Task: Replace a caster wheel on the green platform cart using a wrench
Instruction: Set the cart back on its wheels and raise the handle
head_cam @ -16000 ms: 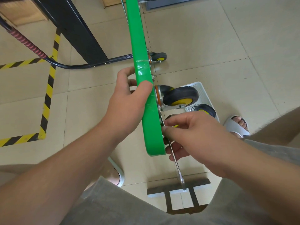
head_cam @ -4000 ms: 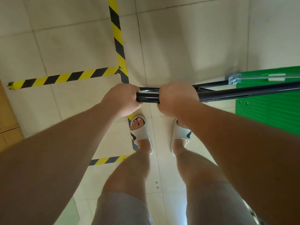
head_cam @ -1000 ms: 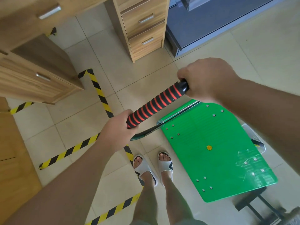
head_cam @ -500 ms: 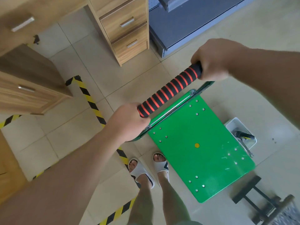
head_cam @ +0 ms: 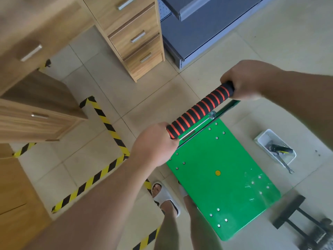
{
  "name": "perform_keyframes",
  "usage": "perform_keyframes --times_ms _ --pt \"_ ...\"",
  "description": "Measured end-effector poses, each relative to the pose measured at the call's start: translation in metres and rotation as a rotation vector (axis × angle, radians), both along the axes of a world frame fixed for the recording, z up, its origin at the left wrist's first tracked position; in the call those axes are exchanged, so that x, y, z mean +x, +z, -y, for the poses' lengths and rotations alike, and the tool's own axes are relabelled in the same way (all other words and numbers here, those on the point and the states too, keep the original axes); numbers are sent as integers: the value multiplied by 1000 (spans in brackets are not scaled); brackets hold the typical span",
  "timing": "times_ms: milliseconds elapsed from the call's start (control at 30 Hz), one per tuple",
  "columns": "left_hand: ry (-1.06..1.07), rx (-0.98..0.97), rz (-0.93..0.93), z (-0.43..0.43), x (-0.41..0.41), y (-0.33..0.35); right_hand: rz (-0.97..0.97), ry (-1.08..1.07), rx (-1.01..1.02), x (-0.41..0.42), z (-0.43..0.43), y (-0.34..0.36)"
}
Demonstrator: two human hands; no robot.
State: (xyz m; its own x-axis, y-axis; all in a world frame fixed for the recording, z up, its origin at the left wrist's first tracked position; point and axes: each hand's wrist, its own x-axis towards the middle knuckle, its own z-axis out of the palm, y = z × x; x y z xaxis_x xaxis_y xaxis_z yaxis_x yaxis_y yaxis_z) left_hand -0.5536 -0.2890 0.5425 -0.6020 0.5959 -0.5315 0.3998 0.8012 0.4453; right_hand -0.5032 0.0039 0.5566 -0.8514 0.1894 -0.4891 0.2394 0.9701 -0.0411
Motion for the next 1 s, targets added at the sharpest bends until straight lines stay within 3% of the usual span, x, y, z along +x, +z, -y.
perform_keyframes --times_ms 167,233,367,500,733,1000 --pt "37 -48 -4 1 2 5 -86 2 129 -2 9 -2" --pt "64 -53 15 0 5 8 -133 -104 144 5 13 -2" --pt "103 -89 50 -3 8 13 -318 -719 -124 33 46 14" --pt "172 -128 60 -6 12 19 -235 -1203 -530 76 88 14" --pt "65 -313 134 -17 7 38 -192 -1671 -1075 103 145 27" --pt "-234 -305 105 -15 -7 57 -324 -1921 -1144 83 174 28"
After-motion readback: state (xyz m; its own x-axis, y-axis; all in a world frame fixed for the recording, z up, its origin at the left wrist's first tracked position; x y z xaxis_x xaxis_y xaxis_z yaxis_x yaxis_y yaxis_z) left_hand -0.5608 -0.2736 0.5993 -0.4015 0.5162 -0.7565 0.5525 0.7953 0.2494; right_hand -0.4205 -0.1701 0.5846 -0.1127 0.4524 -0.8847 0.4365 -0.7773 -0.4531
